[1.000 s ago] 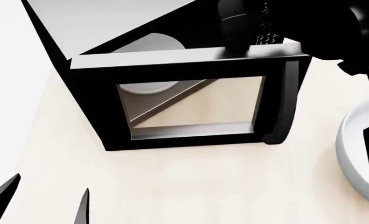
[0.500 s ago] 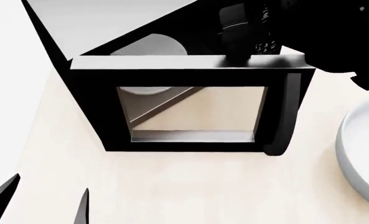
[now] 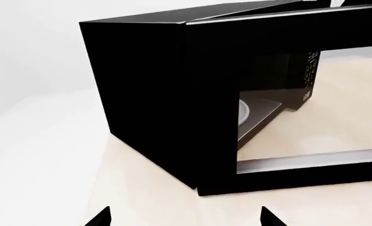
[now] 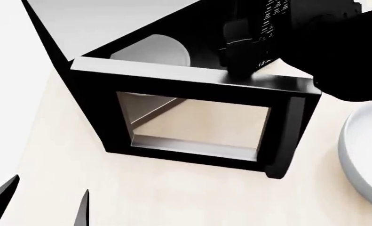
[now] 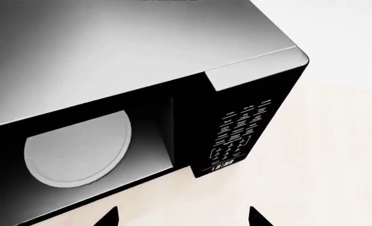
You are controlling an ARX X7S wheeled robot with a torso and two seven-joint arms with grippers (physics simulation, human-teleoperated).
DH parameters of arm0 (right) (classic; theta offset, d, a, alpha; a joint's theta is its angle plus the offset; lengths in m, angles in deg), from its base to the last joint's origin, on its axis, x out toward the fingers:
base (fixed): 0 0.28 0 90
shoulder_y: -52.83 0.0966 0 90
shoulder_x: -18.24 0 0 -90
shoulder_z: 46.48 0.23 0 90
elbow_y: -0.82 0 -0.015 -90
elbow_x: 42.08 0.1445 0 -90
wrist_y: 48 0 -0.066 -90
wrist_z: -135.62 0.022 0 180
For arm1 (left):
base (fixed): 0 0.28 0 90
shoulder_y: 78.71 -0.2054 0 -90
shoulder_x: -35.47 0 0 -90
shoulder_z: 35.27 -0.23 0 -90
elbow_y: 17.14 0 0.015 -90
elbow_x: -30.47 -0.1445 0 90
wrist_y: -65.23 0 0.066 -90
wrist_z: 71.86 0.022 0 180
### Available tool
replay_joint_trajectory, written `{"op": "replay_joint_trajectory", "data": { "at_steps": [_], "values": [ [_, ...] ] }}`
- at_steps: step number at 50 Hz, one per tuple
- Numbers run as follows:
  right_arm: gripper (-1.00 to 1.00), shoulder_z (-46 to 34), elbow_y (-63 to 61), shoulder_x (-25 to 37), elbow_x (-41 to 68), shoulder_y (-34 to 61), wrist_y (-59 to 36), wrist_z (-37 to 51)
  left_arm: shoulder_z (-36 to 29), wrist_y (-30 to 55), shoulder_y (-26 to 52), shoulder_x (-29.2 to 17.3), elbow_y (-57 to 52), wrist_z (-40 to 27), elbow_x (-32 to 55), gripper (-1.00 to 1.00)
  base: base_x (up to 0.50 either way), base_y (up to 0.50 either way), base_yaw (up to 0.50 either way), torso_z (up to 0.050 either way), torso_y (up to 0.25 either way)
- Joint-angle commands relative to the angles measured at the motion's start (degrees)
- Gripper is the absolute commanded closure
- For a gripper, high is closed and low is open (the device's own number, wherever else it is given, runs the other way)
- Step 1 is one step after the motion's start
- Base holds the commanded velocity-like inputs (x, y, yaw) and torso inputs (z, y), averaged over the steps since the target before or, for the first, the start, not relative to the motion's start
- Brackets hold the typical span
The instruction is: Open the microwave.
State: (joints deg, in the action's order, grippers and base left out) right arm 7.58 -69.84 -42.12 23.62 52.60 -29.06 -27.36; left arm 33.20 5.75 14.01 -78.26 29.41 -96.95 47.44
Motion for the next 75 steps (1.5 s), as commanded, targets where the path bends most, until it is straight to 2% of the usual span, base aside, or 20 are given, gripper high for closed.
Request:
{"op": "replay_joint_trajectory", "data": {
  "at_steps": [1,28,75],
  "values": [
    [-1.00,-0.5,-4.5,1.8,4.2,-6.9,-2.2,2.9,-0.1,0.0,0.1,-0.1,-0.1,-0.2,0.1,-1.00,0.00,0.00,0.00,0.000,-0.010],
    [-1.00,5.3,-17.5,5.2,15.1,-17.5,-2.9,11.8,-0.7,-0.1,0.4,-0.4,0.3,-0.7,0.0,-1.00,0.00,0.00,0.00,-0.002,-0.005],
    [-1.00,6.2,-28.2,6.6,22.8,-23.9,-1.6,15.1,-0.9,0.3,0.6,-1.0,-0.6,-1.5,0.8,-1.00,0.00,0.00,0.00,-0.003,-0.007]
  ]
}}
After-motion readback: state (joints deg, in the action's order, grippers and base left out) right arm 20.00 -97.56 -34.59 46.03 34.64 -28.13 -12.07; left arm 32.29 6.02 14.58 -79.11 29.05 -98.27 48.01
